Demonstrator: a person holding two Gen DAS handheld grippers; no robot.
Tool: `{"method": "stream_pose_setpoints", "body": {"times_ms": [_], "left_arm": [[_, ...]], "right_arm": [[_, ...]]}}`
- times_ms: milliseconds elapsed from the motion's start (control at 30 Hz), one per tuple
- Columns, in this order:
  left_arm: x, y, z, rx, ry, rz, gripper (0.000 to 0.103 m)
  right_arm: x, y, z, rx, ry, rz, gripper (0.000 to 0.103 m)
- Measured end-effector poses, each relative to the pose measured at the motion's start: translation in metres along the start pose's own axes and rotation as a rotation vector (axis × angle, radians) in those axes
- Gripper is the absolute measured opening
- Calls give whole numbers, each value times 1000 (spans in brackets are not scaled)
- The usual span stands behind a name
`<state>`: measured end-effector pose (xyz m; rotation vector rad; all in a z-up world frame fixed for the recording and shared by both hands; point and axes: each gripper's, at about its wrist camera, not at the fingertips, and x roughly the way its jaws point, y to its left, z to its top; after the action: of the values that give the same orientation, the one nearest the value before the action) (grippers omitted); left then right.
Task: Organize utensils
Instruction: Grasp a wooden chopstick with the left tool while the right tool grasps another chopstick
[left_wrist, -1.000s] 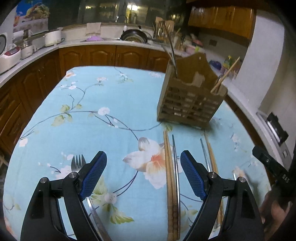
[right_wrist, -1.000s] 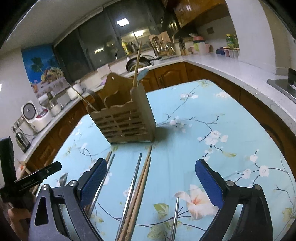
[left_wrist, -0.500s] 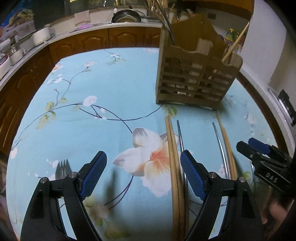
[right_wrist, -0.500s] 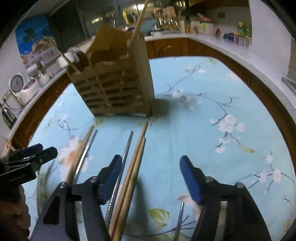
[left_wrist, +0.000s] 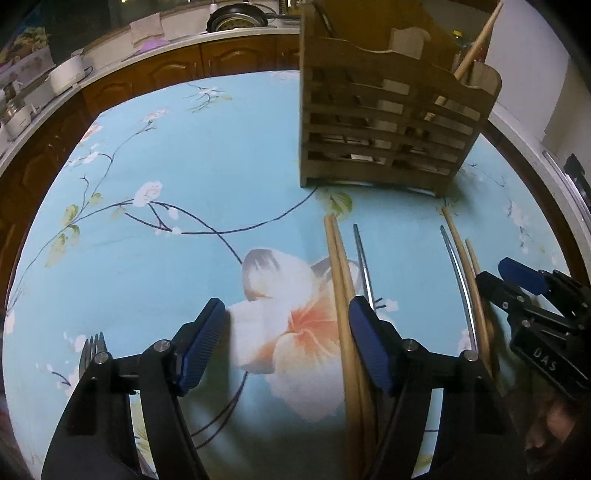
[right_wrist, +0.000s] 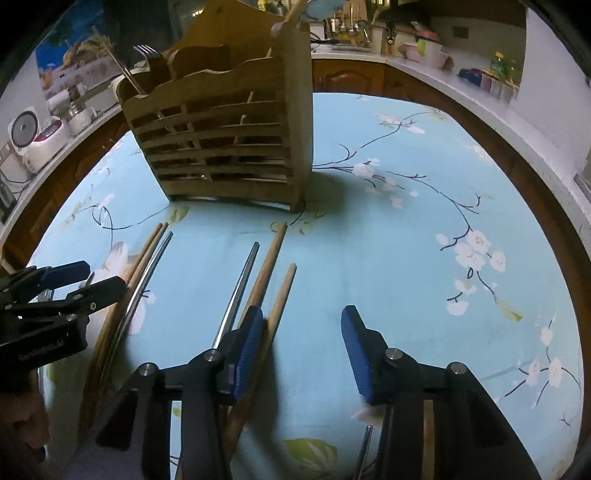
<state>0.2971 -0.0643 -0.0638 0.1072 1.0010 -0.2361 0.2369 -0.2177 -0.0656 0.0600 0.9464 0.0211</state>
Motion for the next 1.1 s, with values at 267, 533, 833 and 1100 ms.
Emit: {"method": "stream_pose_setpoints", "body": {"times_ms": [267, 533, 833, 1100], "left_arm": [[2, 9, -3, 12, 14, 22, 70], [16, 7, 17, 14, 23, 23, 70], [18, -13, 25, 88, -3, -12, 8], [-4, 9, 23, -21, -24, -139, 5]], "right_arm": [[1, 0, 1, -49, 6, -27, 42], [8, -5, 14, -17, 12, -30, 27], [17, -2, 24, -20, -6, 3, 7], [-6, -20, 23, 109, -39, 166, 5]]}}
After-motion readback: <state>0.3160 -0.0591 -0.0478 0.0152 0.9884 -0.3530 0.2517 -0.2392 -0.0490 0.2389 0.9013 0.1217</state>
